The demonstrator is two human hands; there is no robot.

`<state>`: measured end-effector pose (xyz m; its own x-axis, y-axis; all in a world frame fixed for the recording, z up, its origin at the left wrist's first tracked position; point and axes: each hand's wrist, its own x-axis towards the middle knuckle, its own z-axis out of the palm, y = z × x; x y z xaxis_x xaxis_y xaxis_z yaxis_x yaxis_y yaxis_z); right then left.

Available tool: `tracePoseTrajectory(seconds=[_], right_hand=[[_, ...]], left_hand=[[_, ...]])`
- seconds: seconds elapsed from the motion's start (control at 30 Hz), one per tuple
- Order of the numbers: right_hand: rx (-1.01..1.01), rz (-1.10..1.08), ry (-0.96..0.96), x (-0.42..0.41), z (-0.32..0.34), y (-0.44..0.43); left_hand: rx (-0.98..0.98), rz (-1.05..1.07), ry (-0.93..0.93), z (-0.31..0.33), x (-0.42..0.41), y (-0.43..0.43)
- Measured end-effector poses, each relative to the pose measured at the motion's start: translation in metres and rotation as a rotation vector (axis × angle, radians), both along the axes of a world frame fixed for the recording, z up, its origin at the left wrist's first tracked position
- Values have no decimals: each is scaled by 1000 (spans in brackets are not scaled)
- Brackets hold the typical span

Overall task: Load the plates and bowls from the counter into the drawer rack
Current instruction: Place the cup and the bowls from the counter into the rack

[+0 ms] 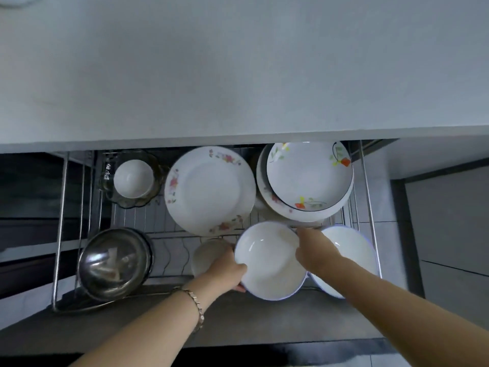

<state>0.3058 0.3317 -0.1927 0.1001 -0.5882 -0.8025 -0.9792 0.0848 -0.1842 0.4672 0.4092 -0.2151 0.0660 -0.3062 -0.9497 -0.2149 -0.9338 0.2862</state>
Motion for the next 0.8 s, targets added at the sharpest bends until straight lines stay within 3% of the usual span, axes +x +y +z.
tracePoseTrajectory(seconds=[0.23,0.47,0.8], right_hand=[[-113,297,230,7,-14,9],[-132,319,192,6,-17,9],[-63,224,157,1,-25,7]], left_hand=[[-25,-204,-145,-28,-13,15],[-219,-441,-438,-27,-16,7],[-199,-580,-348,-7,-18,0]])
